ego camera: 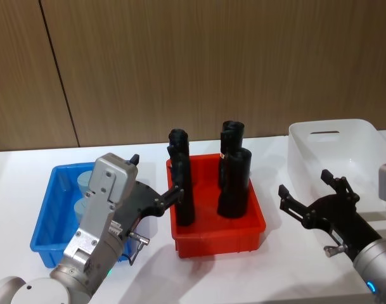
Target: Pick the cotton swabs from the blue box and place them into the white box.
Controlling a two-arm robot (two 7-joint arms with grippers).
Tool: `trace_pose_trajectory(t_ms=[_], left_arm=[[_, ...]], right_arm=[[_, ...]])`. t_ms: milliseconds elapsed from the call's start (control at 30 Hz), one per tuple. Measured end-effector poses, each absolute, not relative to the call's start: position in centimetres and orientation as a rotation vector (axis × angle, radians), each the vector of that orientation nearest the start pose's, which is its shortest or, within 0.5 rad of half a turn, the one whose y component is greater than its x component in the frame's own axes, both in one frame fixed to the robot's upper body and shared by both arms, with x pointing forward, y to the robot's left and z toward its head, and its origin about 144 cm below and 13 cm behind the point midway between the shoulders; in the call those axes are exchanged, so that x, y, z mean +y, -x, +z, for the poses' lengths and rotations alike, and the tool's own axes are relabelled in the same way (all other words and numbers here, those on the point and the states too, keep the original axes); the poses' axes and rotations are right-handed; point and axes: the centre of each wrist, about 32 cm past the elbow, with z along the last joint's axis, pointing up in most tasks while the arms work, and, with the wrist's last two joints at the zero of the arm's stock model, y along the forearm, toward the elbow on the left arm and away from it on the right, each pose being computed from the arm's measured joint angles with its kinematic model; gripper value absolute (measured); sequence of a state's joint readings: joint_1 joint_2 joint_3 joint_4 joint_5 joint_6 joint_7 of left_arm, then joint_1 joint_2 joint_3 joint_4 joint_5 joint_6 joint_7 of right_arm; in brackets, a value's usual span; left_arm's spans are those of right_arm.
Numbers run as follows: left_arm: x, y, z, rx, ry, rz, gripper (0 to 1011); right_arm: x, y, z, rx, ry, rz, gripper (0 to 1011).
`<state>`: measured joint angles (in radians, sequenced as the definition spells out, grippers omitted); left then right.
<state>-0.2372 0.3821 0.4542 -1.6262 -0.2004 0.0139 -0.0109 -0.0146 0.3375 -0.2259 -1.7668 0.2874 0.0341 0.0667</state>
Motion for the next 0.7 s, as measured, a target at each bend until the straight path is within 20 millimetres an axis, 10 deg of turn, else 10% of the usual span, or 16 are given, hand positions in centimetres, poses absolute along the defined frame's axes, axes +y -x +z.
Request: trace_pose_trajectory(t_ms=[700], left_arm=[[19.86, -49.21, 120.45, -0.267, -0.061, 1.124, 1004]], right_arm=[[-23.71, -44.33, 118.87, -0.075, -0.026, -1.229, 1002]])
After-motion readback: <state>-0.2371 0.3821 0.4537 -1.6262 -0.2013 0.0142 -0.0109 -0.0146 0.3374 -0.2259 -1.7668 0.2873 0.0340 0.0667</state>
